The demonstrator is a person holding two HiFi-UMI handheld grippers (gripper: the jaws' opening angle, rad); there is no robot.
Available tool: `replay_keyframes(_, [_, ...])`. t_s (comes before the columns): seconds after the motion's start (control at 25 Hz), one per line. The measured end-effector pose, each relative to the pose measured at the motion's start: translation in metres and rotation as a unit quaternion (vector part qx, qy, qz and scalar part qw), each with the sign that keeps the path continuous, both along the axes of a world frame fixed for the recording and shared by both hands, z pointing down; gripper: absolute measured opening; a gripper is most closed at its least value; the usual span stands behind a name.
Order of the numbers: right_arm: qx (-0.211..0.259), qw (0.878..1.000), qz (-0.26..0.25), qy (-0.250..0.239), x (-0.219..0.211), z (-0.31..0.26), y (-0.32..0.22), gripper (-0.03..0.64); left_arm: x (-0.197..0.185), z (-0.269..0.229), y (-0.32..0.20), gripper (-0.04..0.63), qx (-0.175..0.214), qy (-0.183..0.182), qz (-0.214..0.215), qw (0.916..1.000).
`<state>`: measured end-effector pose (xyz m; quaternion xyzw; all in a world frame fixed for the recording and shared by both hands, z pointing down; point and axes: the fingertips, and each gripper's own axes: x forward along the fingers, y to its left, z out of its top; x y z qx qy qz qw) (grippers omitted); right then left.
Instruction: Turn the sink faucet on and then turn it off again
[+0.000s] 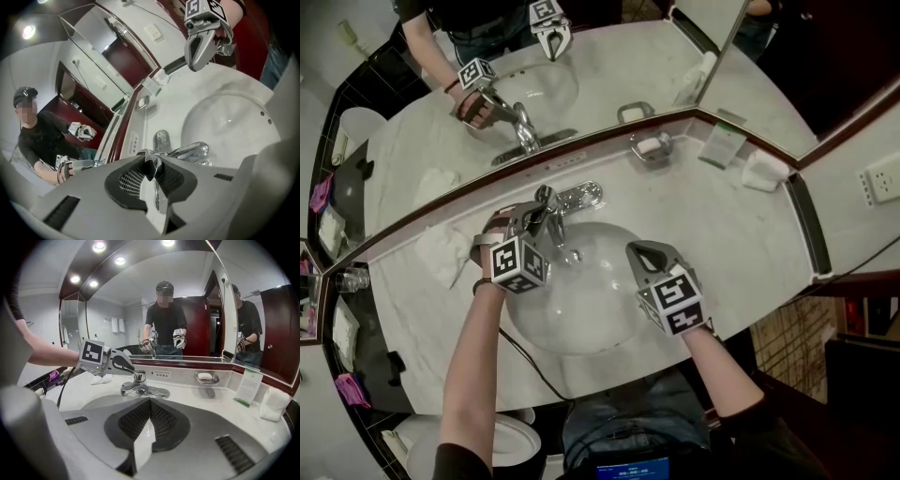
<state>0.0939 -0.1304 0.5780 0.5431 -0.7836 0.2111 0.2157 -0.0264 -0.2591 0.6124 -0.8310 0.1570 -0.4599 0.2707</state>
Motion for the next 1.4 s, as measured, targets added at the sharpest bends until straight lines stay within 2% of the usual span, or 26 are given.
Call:
replay_keyframes(0.28, [0.002,1.000,0.000,-0.004,0.003,-0.006,-0.006,0.021,-0.001,0.009,-0.004,0.063,-0.052,-0.025,0.018,0.9982])
replay_keyframes(0.72, [0.001,1.000,-0.001,-0.008,0.000,-0.008,-0.010,0.021,0.003,0.006,-0.008,0.069,-0.121,-0.037,0.025,0.9917])
replay_keyframes(1.12, [0.001,1.000,-0.004,-0.002,0.002,-0.005,-0.003,0.021,0.003,0.007,-0.010,0.080,-0.113,-0.023,0.006,0.9934])
replay_keyframes(1.24, [-0.001,1.000,-0.010,0.000,0.002,-0.005,0.002,0.021,-0.001,0.010,-0.004,0.153,-0.097,-0.042,0.007,0.9944])
replay_keyframes(1.4, [-0.003,1.000,-0.020,0.000,-0.003,-0.014,0.011,0.021,-0.014,-0.001,0.010,0.153,-0.080,-0.052,-0.002,0.9954])
